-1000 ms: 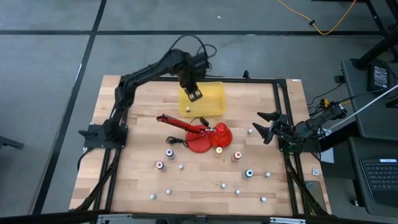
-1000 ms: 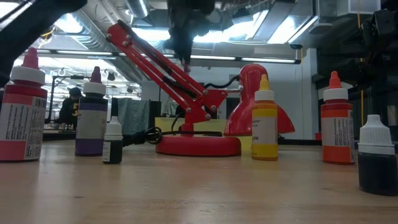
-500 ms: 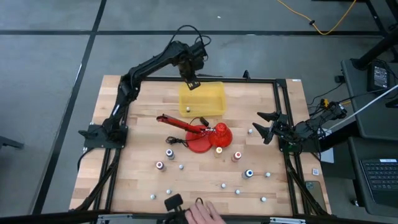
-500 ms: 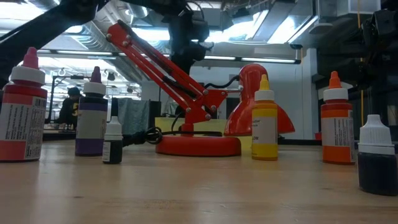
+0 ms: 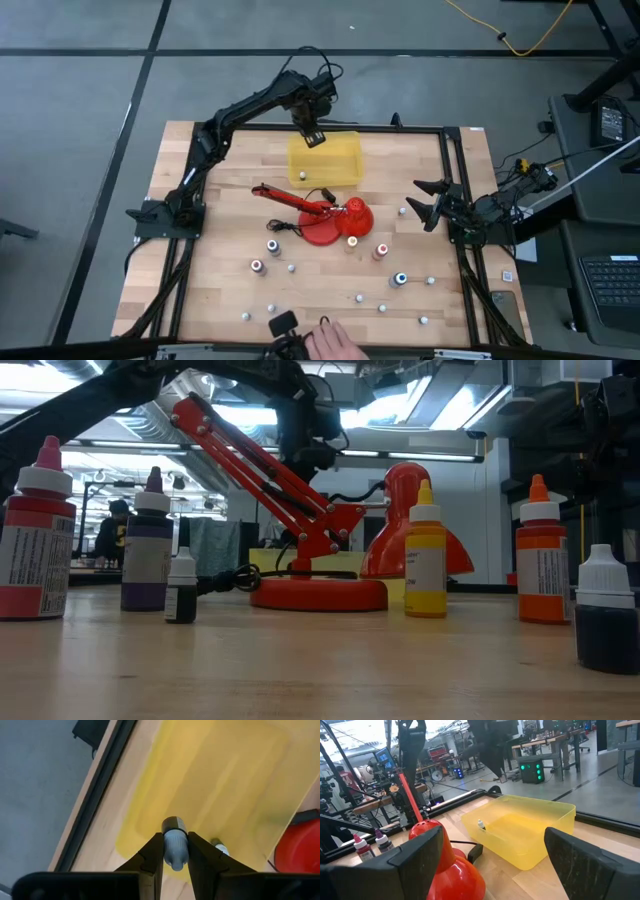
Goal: Pick & Place food coloring
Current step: Put the black food coloring bottle into the yellow bin
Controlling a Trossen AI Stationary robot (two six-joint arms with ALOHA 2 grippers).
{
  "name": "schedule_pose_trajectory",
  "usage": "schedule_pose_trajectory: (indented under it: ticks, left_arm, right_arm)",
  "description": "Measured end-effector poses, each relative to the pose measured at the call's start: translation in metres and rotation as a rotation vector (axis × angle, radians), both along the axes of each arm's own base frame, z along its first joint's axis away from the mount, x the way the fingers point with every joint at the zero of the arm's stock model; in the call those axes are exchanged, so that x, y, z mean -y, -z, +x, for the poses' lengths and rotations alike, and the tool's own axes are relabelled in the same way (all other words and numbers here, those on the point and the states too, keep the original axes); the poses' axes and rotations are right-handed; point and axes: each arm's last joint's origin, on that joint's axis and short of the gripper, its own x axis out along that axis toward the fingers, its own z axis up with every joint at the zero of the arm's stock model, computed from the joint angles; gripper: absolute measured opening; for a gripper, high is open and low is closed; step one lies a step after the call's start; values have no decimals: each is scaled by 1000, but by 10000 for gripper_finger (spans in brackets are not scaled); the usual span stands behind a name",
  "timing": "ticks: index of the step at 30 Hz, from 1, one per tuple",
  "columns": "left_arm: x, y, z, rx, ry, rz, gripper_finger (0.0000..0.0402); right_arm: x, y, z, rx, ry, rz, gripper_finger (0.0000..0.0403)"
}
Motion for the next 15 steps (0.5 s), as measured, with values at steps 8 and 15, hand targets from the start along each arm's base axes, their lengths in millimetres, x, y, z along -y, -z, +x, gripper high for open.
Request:
schedule_pose_trajectory:
  ticks: [8, 15]
  left_arm:
    - [10, 3, 3, -70, -4, 8, 63]
    - [16, 13, 9, -124, 37, 10, 63]
  right_arm:
    - [0, 0, 0, 0, 0, 0, 347]
    - [0, 0, 0, 0, 0, 0, 347]
